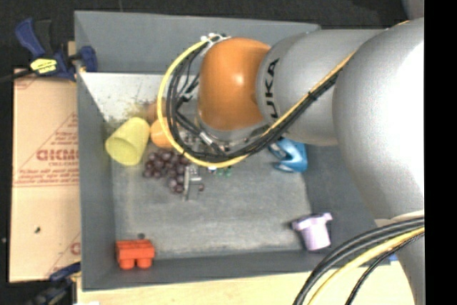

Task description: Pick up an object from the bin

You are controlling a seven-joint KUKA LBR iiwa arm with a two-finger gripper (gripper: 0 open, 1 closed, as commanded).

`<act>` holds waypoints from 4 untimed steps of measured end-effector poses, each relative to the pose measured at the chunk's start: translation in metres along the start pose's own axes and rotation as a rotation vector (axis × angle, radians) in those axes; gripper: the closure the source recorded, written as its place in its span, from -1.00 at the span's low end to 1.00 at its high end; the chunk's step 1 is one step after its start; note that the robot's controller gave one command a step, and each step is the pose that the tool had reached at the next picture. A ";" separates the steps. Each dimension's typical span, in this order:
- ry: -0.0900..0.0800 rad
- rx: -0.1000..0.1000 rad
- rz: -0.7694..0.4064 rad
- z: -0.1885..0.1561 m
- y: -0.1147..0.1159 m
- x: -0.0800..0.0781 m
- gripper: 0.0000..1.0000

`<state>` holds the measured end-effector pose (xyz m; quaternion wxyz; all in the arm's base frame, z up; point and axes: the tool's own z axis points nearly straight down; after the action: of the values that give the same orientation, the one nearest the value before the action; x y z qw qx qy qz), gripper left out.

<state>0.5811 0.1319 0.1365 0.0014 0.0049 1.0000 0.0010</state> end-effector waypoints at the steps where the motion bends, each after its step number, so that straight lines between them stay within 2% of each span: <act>1: -0.006 -0.003 0.094 -0.006 0.025 -0.049 -1.00; 2: 0.000 0.002 0.052 0.028 -0.015 -0.018 -1.00; 3: -0.006 -0.001 0.078 0.033 -0.006 -0.027 -1.00; 4: -0.005 0.000 0.150 0.065 -0.034 -0.054 -1.00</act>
Offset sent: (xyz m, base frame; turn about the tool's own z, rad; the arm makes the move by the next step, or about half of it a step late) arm 0.0175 -0.0130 -0.0275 0.0511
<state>0.6346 0.0977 0.0714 0.0039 0.0797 0.9968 0.0012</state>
